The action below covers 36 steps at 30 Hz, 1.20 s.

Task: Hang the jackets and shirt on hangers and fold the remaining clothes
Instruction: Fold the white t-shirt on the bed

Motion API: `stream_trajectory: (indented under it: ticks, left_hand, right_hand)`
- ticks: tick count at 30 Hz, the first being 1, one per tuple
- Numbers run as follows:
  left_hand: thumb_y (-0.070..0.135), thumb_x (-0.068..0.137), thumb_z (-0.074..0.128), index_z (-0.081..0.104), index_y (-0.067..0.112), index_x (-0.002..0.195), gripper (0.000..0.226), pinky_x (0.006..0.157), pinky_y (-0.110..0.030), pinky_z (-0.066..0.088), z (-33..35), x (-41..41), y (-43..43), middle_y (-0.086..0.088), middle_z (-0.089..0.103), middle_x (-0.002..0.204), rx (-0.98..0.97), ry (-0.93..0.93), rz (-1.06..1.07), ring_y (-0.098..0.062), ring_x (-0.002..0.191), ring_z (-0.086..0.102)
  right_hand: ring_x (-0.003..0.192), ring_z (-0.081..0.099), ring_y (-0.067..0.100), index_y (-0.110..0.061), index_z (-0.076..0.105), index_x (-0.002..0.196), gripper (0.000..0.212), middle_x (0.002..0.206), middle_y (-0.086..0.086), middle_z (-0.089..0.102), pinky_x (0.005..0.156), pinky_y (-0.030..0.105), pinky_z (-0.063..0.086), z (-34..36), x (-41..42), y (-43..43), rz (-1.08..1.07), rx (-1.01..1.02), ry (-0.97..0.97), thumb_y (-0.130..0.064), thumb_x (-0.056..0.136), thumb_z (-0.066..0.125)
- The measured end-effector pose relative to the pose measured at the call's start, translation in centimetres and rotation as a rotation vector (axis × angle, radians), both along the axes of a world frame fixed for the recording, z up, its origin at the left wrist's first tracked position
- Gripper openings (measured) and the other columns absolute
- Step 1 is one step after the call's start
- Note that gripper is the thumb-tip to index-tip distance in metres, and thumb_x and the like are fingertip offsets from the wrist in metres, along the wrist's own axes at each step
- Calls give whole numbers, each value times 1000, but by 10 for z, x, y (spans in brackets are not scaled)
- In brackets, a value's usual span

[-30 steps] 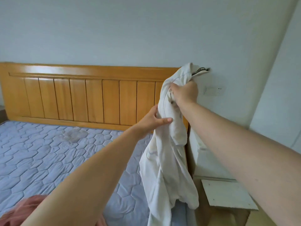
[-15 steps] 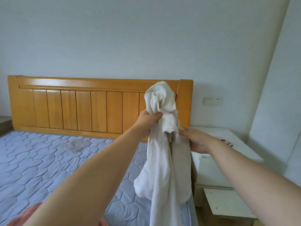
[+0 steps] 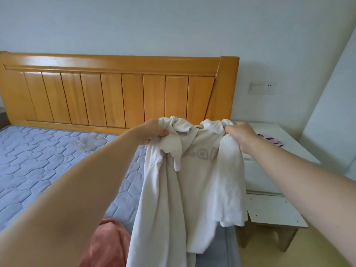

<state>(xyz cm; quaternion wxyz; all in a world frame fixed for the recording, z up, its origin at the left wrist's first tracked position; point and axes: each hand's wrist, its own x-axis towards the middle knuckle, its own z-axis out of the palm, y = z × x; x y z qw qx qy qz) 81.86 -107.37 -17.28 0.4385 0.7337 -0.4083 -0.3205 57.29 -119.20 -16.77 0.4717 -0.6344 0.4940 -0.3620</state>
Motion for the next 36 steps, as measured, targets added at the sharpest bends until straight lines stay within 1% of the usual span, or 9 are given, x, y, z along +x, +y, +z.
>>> stream_trajectory:
  ticks: [3,7,14,19,24,28,31,33,36]
  left_hand:
    - [8,90,54,54,7,125,35,77,-33,49,3,11,-31,-9,61,109,-221,-212,379,-25,100,58]
    - [10,87,55,-4,28,152,90,114,-49,21,-33,26,-64,-5,8,159,12,-611,517,-26,145,13]
    - [28,93,51,2,23,152,78,116,-49,17,-244,-12,-48,-5,3,160,556,-719,-192,-27,146,4]
    - [61,84,54,5,25,152,91,115,-54,12,-333,-56,-5,0,-4,160,654,-573,-450,-23,147,-6]
    - [68,67,65,-13,23,151,123,114,-60,5,-366,-83,34,0,-21,158,716,-685,-556,-22,145,-20]
    - [25,81,59,28,22,146,72,108,-42,33,-358,-85,41,-3,26,152,573,-681,-408,-24,141,23]
    - [12,85,52,64,16,97,17,69,-29,40,-342,-79,38,-5,64,97,422,-521,-134,-27,95,57]
    - [6,84,55,63,16,77,14,56,-30,35,-332,-71,38,-1,60,69,326,-302,24,-24,75,55]
    - [7,85,53,69,15,87,18,59,-27,41,-317,-74,38,-3,64,72,228,-191,72,-19,70,54]
  right_hand:
    - [104,60,30,-7,57,116,30,109,12,61,71,30,46,12,29,-42,-261,-146,-57,-16,88,57]
    - [141,26,30,-13,4,152,91,157,11,16,112,48,27,-18,60,-87,-209,-352,376,-44,88,61]
    - [143,21,30,-13,10,152,78,157,10,13,112,43,29,-238,59,-51,352,-173,869,-50,93,47]
    - [144,12,28,-28,24,147,82,157,8,9,113,47,22,-333,41,7,730,-45,1023,-63,80,56]
    - [126,38,22,-19,47,124,44,129,2,43,93,36,34,-362,10,30,672,-248,1137,-34,85,60]
    - [111,48,23,-19,51,93,14,111,3,56,74,30,28,-353,-6,31,658,-424,1168,-6,89,47]
    - [106,50,26,-16,57,97,22,108,4,59,77,34,34,-332,-27,13,457,-500,1216,-2,81,53]
    - [102,50,31,-12,62,97,23,103,8,58,79,37,36,-324,-50,-3,134,-446,1159,-2,78,54]
    - [106,46,30,-11,66,100,22,110,10,55,89,41,36,-322,-71,-9,-35,-319,1149,-6,82,54]
